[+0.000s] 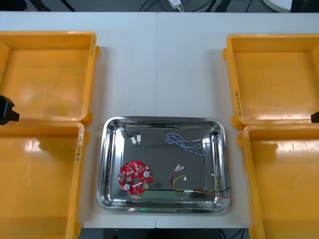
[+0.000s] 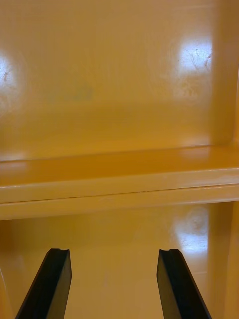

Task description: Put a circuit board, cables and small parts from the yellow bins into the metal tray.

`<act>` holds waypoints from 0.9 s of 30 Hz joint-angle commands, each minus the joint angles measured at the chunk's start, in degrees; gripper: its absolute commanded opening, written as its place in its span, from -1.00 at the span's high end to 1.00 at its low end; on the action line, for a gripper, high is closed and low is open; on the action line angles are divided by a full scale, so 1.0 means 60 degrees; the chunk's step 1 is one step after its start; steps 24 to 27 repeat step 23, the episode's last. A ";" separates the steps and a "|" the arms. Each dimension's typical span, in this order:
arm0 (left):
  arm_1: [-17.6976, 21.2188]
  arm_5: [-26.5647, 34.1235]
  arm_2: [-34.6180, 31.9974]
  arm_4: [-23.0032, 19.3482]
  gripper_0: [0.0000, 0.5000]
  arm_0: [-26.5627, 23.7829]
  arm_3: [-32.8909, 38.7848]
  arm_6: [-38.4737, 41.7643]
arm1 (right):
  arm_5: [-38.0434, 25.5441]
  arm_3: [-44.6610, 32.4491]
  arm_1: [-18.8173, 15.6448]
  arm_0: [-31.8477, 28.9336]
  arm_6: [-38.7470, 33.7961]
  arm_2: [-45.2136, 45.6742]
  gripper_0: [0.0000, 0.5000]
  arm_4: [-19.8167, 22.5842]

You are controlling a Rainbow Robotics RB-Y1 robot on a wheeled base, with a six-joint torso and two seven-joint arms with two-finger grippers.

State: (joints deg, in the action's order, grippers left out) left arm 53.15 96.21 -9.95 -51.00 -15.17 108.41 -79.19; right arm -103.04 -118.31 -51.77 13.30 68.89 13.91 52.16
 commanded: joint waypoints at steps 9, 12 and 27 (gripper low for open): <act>-0.0099 0.0077 -0.0377 0.0091 -1.00 0.0170 0.0287 -0.1113 | -0.0053 -0.0263 -0.0425 -0.0078 0.0383 0.0333 -1.00 -0.0080; -0.0099 0.0077 -0.0377 0.0077 -1.00 0.0170 0.0287 -0.1128 | -0.0053 -0.0263 -0.0425 -0.0078 0.0383 0.0333 -1.00 -0.0080; -0.0099 0.0063 -0.0377 -0.0011 -1.00 0.0170 0.0287 -0.1113 | -0.0053 -0.0263 -0.0425 -0.0078 0.0383 0.0333 -1.00 -0.0080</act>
